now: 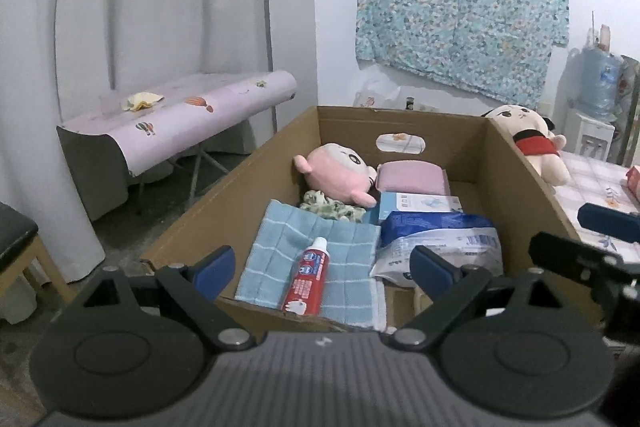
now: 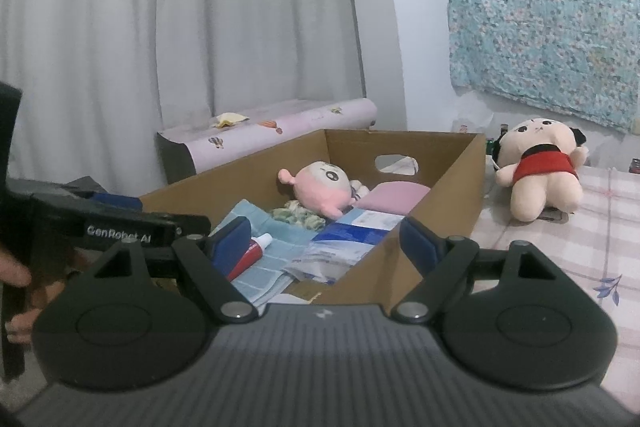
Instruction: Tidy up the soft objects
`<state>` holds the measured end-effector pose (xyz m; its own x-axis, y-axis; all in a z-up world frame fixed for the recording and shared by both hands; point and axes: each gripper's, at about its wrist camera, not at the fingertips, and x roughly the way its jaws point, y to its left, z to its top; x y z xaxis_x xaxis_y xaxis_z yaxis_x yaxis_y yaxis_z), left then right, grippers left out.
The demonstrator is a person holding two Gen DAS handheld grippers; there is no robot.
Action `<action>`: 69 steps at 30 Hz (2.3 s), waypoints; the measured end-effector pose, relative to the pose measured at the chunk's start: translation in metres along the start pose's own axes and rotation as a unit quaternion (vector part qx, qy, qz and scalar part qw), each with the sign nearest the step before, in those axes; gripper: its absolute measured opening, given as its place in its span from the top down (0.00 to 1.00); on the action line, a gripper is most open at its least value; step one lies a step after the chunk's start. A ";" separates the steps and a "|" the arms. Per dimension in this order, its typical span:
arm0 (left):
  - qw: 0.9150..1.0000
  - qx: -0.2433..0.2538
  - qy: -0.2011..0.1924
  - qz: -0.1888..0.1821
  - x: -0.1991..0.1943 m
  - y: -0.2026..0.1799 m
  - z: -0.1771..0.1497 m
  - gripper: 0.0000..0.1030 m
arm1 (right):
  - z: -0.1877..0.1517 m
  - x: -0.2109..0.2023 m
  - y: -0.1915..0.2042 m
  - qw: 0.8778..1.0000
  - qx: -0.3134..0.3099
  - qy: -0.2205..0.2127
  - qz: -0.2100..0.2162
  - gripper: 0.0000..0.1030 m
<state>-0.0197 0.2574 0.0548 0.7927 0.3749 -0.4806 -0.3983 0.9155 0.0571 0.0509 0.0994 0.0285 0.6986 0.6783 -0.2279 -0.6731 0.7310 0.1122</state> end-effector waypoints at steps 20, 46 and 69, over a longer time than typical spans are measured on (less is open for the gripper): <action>1.000 0.023 -0.017 0.008 -0.005 0.014 0.002 0.05 | -0.001 0.003 -0.001 1.000 0.010 0.006 -0.008 0.19; 0.999 0.025 -0.023 0.016 -0.022 0.011 0.004 0.05 | 0.000 0.000 -0.011 0.999 0.042 0.007 0.011 0.17; 0.999 0.022 -0.009 0.027 -0.007 0.004 -0.018 0.04 | -0.001 0.003 -0.007 0.999 0.036 0.020 0.008 0.17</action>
<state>-0.0347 0.2561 0.0424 0.7793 0.4263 -0.4593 -0.4208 0.8991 0.1205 0.0575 0.0960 0.0260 0.6767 0.6870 -0.2649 -0.6639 0.7248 0.1841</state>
